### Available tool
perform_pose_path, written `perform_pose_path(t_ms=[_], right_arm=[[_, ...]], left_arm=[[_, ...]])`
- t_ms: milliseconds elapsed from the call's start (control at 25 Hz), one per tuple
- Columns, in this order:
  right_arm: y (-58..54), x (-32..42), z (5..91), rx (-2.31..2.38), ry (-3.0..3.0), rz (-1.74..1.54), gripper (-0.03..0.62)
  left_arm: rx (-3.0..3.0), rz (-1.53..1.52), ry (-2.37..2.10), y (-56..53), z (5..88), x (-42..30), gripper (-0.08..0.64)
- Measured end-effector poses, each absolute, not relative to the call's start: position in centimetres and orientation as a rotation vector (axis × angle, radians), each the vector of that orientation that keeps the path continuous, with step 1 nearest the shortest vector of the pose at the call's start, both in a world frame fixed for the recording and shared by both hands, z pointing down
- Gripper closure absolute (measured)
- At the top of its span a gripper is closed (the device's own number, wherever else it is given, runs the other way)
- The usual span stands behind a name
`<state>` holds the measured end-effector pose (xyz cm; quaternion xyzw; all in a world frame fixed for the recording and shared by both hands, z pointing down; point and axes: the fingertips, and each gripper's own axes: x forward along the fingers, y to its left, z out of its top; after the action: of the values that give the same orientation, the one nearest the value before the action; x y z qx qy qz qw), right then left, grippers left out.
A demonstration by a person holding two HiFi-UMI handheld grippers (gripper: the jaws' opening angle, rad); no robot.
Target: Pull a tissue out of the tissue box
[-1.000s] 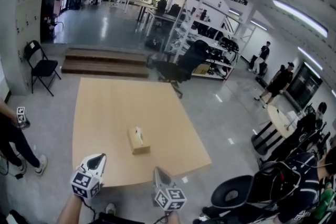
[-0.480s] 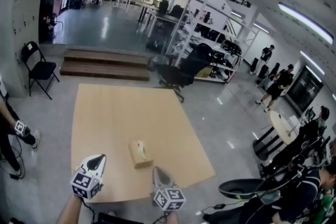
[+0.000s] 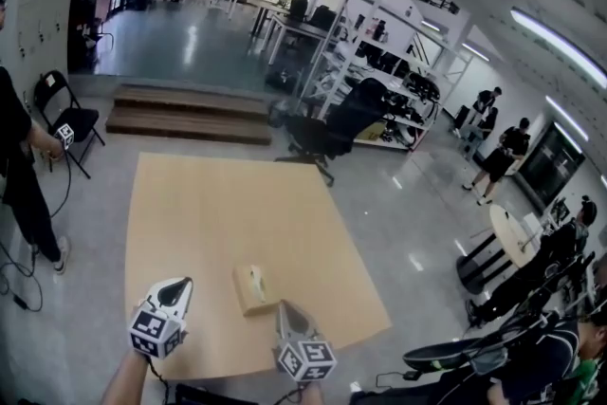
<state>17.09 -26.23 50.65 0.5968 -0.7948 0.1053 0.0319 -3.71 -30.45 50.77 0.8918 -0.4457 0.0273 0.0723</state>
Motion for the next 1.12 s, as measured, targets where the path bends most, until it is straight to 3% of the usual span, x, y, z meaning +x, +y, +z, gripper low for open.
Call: perform_pose_path(t_ms=[600,1120], right_arm=[[-30.2,18.1,51.7,1.766,-2.446,0.341,0.581],[-34.3,18.6,57.1,1.69,-2.427,0.453,0.581]], left_arm=[[2.646,0.106,-1.355,-34.1,51.0,-1.9,0.552],[2.566,0.173,-1.339,-37.4,56.6,-0.3,0.552]])
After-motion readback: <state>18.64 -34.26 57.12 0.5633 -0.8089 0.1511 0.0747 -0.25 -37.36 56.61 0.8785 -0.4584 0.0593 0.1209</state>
